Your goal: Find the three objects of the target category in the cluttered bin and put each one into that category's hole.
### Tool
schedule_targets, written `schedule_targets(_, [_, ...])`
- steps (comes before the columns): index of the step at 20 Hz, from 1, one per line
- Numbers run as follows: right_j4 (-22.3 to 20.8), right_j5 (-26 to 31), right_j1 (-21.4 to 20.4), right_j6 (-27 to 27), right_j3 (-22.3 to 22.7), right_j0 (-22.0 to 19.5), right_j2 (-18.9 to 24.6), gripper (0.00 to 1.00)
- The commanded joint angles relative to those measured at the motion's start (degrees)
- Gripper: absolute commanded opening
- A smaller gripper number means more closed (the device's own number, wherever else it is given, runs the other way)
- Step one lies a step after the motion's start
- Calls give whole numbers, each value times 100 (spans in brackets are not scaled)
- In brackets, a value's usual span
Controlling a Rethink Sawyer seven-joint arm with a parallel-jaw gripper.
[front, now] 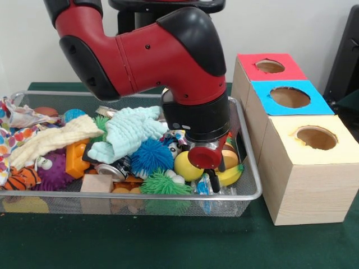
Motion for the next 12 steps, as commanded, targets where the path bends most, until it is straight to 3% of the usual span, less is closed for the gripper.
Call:
schedule_targets(1, [-227,349,469,-580,-696,-43,-311,100])
schedule_targets(12, [-229,466,877,-1089,-1140,-143,-179,100])
